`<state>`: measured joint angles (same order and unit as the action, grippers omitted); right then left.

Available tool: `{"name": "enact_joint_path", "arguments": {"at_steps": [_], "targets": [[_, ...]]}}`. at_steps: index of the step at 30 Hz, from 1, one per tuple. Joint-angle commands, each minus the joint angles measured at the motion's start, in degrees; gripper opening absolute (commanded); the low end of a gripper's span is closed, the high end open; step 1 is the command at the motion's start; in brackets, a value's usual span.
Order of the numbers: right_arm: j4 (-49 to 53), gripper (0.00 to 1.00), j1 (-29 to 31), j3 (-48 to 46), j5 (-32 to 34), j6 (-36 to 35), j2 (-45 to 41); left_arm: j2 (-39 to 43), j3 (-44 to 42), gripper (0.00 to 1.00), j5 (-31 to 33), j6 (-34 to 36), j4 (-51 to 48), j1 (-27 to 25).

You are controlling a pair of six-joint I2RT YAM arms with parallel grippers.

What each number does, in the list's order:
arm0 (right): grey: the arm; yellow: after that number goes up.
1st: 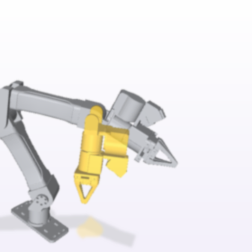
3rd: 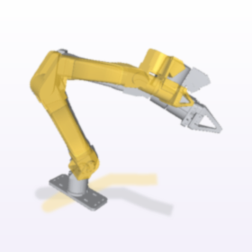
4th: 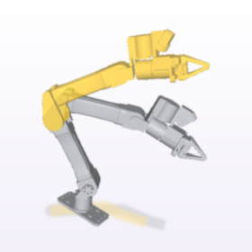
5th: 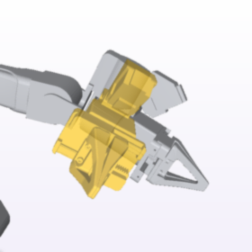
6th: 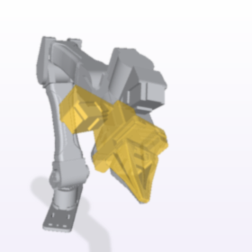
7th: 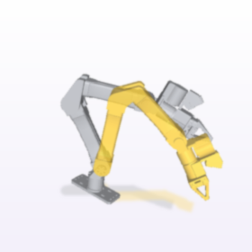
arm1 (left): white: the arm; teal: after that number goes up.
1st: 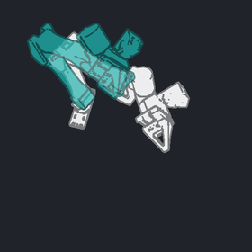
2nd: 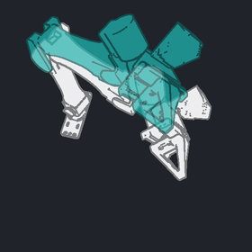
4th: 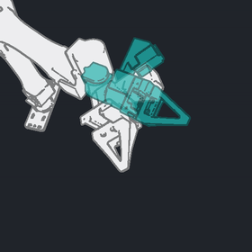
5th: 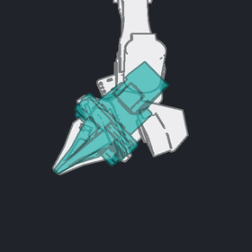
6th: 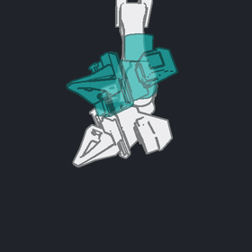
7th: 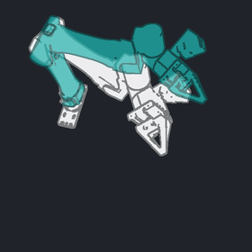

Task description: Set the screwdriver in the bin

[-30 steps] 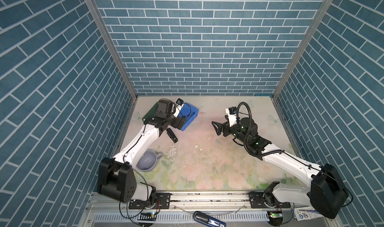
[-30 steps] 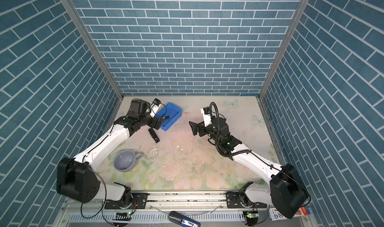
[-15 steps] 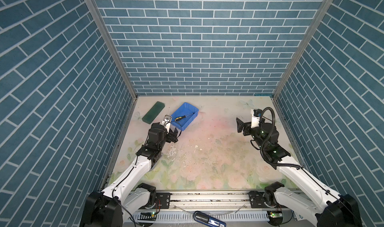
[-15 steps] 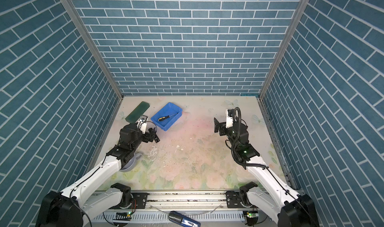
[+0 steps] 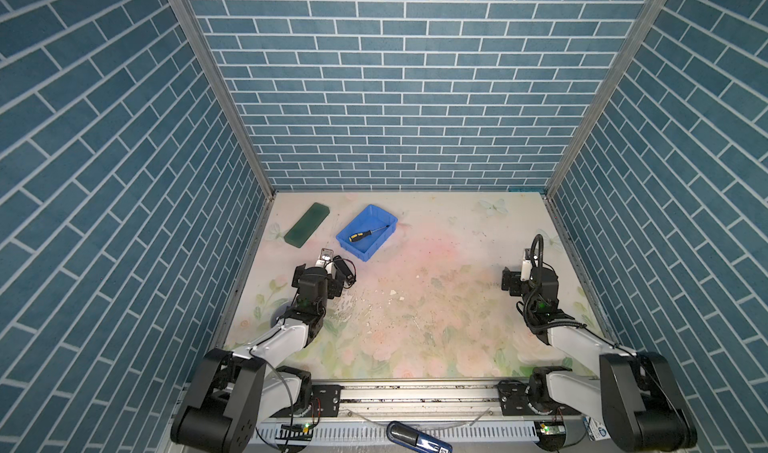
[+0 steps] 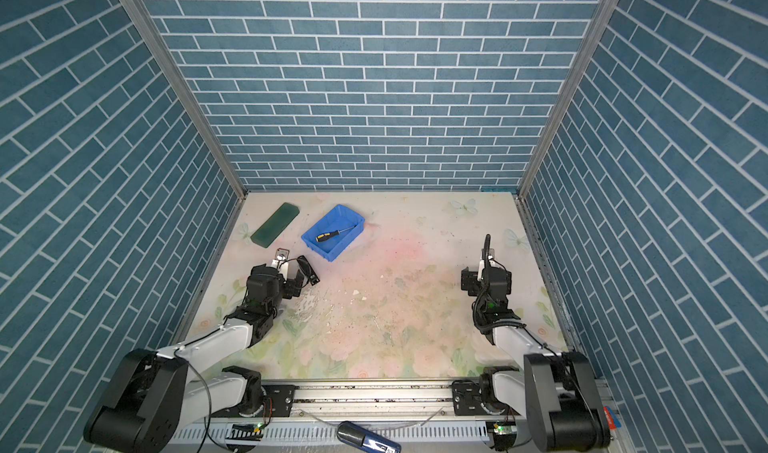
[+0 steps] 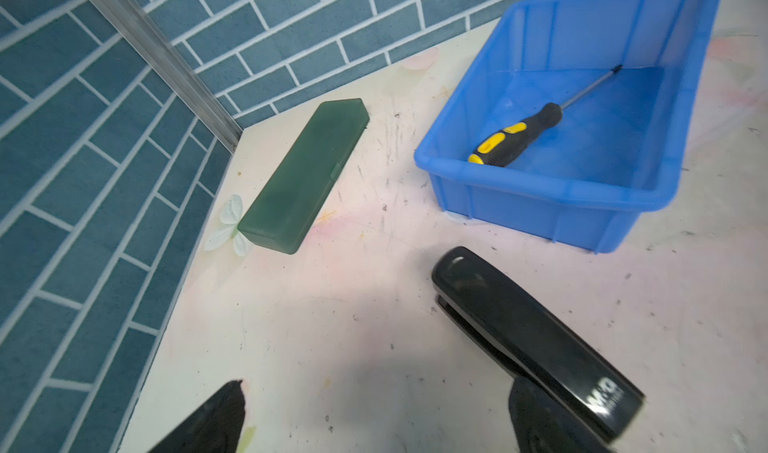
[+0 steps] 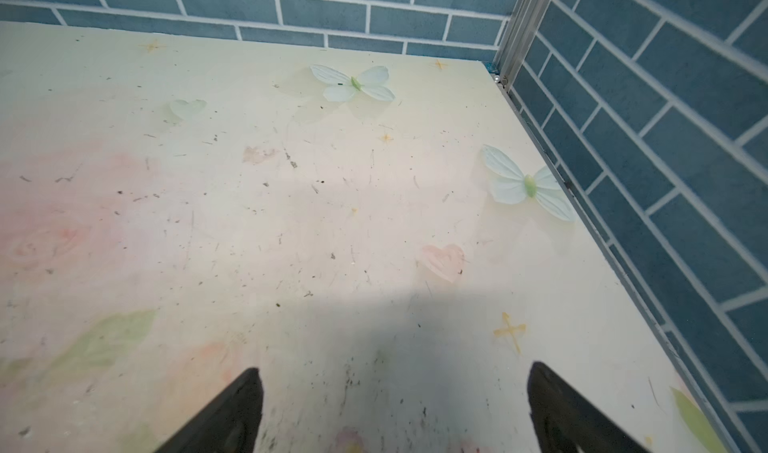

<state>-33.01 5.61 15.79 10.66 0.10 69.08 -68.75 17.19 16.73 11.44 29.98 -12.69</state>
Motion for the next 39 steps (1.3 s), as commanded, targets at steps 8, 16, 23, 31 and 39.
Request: {"name": "enact_joint_path", "arguments": {"at_steps": [8,16,23,31,39], "targets": [[-19.7,0.97,-5.3,4.3,-6.7,0.4,17.2,-15.3,3.6,1.0,-5.3,-2.3,19.9,4.9],[-14.9,0.97,-7.8,7.4,-9.1,2.7,19.0,-18.6,3.6,1.0,-13.1,-9.5,21.9,12.3],[-15.0,0.98,-8.3,7.5,-9.5,3.2,19.2,-19.1,3.2,1.0,-12.8,-9.2,23.4,12.3],[-14.9,0.98,-8.3,7.6,-9.6,3.2,19.1,-19.0,3.4,1.0,-12.8,-9.1,22.6,12.2],[-14.8,0.97,-8.4,7.7,-9.7,3.3,19.2,-19.0,3.7,1.0,-13.1,-9.0,22.3,12.3]]}}
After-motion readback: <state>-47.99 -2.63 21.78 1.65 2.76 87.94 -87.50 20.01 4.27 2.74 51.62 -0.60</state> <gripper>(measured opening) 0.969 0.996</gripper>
